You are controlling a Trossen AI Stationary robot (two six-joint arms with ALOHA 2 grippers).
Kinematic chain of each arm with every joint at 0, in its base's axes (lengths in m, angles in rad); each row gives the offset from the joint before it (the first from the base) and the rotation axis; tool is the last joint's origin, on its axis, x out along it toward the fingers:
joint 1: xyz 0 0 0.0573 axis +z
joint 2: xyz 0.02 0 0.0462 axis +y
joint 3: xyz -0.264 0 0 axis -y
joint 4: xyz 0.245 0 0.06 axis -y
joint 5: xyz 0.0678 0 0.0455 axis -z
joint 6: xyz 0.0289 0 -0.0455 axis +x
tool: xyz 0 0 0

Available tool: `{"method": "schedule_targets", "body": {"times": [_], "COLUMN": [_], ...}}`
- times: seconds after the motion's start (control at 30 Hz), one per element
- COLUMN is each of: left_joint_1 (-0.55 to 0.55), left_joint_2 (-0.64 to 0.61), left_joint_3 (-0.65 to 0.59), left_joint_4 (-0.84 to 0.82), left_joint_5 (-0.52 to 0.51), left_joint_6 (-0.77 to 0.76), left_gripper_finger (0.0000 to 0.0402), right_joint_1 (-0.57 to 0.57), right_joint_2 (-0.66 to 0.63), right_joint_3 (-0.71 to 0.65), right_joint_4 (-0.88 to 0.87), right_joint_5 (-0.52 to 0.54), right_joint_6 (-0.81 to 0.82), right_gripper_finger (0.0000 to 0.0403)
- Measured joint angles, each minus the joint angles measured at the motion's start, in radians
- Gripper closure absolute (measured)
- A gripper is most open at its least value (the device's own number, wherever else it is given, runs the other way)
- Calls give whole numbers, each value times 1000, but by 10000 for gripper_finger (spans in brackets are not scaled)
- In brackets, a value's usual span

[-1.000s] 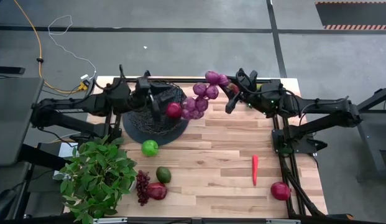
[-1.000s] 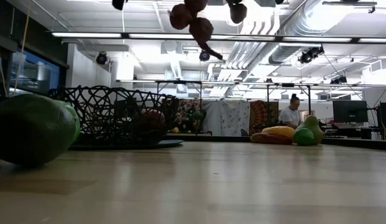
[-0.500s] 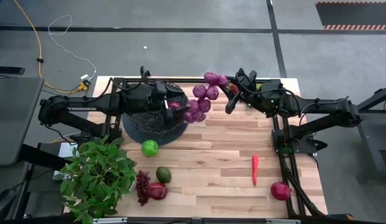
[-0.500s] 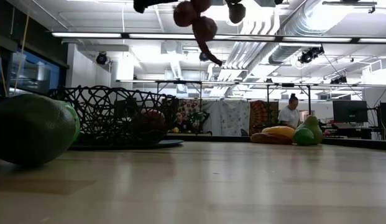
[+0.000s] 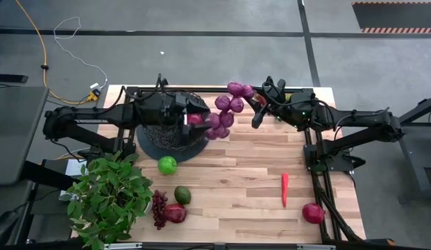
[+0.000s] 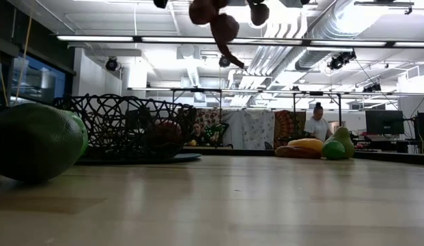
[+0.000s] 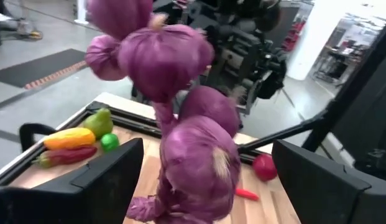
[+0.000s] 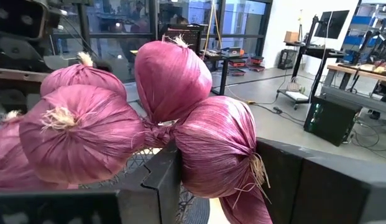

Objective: Build produce basket
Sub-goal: Put the purple garlic into the wire basket

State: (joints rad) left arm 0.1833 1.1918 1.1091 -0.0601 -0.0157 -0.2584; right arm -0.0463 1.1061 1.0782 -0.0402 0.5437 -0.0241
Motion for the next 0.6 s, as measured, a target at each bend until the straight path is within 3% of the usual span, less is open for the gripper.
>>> {"method": "schedule_targets", "body": {"times": [0.13,0.6], "left_joint_1": [0,0], "left_joint_2": [33,92], "left_joint_3": [0,0], "left_joint_4": [12,114], "left_joint_5": [-37,-22], "left_joint_6": [8,42], "left_gripper_finger": [55,67], "right_joint_1": [0,0], "right_joint_2": [0,0], "right_joint_3": [0,0], "right_joint_4": [1,1], "right_joint_5": [-7,-11], "right_joint_6": [25,24], "right_gripper_finger": [253,253]}}
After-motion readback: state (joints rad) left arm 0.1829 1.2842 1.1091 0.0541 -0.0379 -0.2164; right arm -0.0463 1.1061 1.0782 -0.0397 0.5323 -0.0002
